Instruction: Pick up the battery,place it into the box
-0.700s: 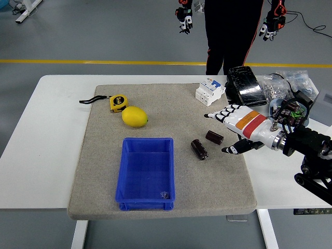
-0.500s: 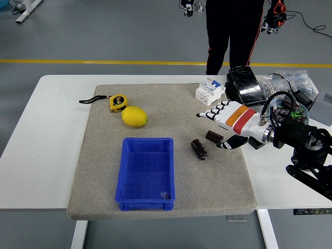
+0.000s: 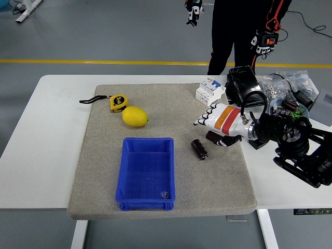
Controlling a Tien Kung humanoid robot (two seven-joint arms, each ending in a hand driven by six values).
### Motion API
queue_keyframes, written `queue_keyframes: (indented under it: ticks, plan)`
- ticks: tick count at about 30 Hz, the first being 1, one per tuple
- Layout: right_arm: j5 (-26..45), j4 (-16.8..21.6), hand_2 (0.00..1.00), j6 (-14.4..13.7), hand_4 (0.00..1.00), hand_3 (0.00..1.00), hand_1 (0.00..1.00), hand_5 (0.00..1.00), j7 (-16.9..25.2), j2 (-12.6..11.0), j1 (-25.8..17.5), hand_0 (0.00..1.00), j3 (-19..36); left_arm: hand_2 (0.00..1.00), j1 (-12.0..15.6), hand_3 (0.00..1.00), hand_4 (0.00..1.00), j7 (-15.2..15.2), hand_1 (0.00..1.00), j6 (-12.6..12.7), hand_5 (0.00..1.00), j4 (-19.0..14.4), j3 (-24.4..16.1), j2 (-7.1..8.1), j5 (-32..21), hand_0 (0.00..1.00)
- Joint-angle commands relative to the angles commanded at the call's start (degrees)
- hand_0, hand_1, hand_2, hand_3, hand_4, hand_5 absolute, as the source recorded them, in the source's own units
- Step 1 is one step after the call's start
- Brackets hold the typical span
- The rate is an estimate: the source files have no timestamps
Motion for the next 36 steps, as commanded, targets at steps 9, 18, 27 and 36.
queue_keyframes:
  ticks: [9,18,27,36]
  plan:
    - [-1.49,-1.21,0.791,1.02,0.757,0.846,0.734,0.274,0.58,-0.83,0.57,0.781,-2.3,0.622,-0.23,0.583,0.632,0.03,0.568,0.07,0.597,0.01,-0.01,0.1,0.04,0.559]
    - [-4.76,-3.79,0.788,0.94,0.726,0.843,0.731,0.263,2.45,-0.21,0.39,0.781,-0.42,0.626,-0.56,0.583,0.632,0.32,0.577,-0.26,0.597,-0.14,-0.07,-0.05,0.52,0.561]
    - [-5.79,-6.59,0.788,1.04,0.714,0.837,0.73,0.267,3.35,0.48,-0.33,0.782,0.74,0.624,-0.66,0.583,0.632,0.28,0.585,-0.31,0.598,-0.27,0.02,-0.15,0.54,0.561]
    - [-6.57,-7.37,0.791,1.55,0.704,0.838,0.73,0.275,3.19,1.73,-0.83,0.786,1.67,0.623,-0.44,0.583,0.632,0.44,0.593,-0.48,0.599,-0.37,-0.3,-0.24,1.24,0.562]
